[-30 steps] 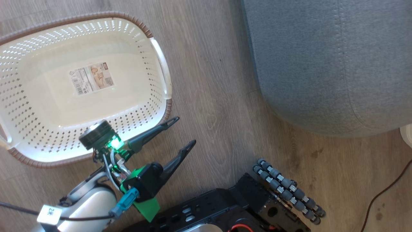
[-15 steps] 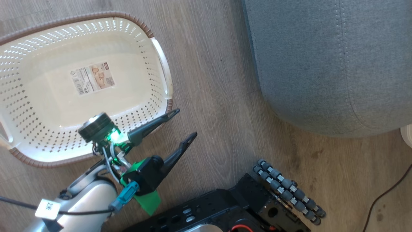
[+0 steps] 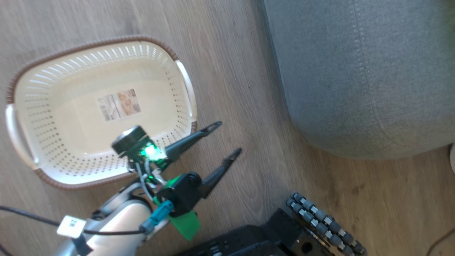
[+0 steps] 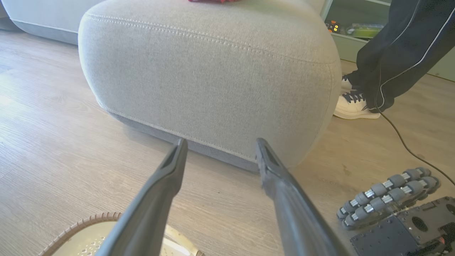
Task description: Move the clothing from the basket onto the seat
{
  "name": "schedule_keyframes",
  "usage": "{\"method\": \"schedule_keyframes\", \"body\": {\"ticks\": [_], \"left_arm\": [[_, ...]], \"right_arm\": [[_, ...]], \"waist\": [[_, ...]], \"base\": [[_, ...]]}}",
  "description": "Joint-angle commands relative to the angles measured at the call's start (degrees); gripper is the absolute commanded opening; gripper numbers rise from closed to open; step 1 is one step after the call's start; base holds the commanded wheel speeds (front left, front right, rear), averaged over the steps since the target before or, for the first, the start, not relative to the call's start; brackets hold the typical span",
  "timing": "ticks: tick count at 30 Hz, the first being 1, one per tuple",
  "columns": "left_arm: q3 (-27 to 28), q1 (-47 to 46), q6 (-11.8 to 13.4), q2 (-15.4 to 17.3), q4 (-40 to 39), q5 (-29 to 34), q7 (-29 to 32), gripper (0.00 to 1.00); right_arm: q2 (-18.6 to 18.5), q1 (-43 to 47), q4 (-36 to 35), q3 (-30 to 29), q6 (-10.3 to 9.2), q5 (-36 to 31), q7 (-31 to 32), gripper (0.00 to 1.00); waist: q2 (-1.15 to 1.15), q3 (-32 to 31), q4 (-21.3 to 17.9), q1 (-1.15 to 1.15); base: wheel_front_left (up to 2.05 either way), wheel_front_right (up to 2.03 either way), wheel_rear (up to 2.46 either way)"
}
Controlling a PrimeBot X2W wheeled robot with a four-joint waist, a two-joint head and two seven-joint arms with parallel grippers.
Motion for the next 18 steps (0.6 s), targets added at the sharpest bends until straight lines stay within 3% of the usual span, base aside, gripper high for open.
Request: {"method": "schedule_keyframes", "body": {"ticks": [1, 13, 18], "left_arm": [[0.6, -0.2, -0.4, -1.2, -1.7, -0.6, -0.3, 1.00], [1.1, 1.2, -1.8, -9.9, -0.6, -2.2, -0.3, 1.00], [2.1, 1.6, -2.4, -12.6, -0.1, -2.0, -0.3, 1.00]], "right_arm": [[-2.5, 1.1, -0.9, 1.1, -0.01, -1.3, 2.2, 1.00], [-6.8, -0.6, -0.7, 3.8, -0.01, -3.1, 26.4, 1.00], [-6.7, -3.9, -0.9, 6.0, -0.01, -3.7, 30.6, 1.00]], "waist": [[0.00, -2.6, 1.3, 0.00], [0.00, -12.3, 5.3, 0.00], [0.00, -15.4, 6.4, 0.00]], "base": [[0.00, 0.00, 0.00], [0.00, 0.00, 0.00], [0.00, 0.00, 0.00]]}}
